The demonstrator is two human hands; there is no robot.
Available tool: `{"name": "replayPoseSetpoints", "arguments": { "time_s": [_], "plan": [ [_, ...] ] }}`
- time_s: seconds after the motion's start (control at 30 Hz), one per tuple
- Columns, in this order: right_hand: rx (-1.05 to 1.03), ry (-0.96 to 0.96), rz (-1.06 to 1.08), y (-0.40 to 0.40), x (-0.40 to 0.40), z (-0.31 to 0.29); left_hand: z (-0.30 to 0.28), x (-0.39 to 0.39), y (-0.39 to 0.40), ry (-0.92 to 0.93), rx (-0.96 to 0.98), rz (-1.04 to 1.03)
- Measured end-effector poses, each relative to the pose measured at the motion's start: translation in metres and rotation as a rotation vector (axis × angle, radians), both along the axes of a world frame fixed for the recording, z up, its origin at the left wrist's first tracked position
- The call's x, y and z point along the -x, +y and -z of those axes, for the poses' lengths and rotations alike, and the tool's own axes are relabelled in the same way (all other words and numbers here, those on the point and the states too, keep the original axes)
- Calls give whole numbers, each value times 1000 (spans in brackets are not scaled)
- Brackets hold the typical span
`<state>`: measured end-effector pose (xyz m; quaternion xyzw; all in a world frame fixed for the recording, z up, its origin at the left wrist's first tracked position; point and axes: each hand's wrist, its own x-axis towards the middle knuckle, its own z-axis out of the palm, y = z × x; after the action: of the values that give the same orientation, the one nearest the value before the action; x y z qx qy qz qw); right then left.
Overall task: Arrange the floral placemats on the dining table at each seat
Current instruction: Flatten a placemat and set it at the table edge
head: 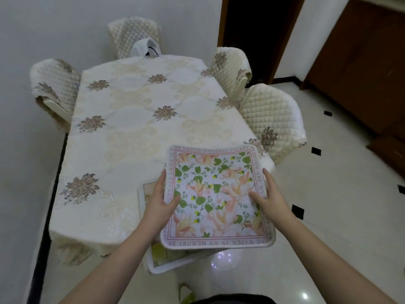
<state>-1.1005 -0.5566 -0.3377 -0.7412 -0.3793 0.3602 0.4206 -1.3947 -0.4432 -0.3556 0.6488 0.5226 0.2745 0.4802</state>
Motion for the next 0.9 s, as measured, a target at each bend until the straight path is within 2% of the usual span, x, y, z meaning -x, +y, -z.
{"name": "replayPoseSetpoints", "arguments": {
  "time_s": [0.23, 0.5, 0.7, 0.9],
  "plan": [
    [-58, 80, 171, -67, -48, -10, -22, -64, -21, -55, 61, 123],
    [-164, 158, 302, -191, -121, -43, -45, -164, -94, -116, 190, 273],
    [-203, 227, 420, -273, -165, -55, -62, -233, -150, -150, 192, 357],
    [-207, 232, 490, -318, -193, -57, -77, -278, -185, -198, 190, 434]
  ]
}}
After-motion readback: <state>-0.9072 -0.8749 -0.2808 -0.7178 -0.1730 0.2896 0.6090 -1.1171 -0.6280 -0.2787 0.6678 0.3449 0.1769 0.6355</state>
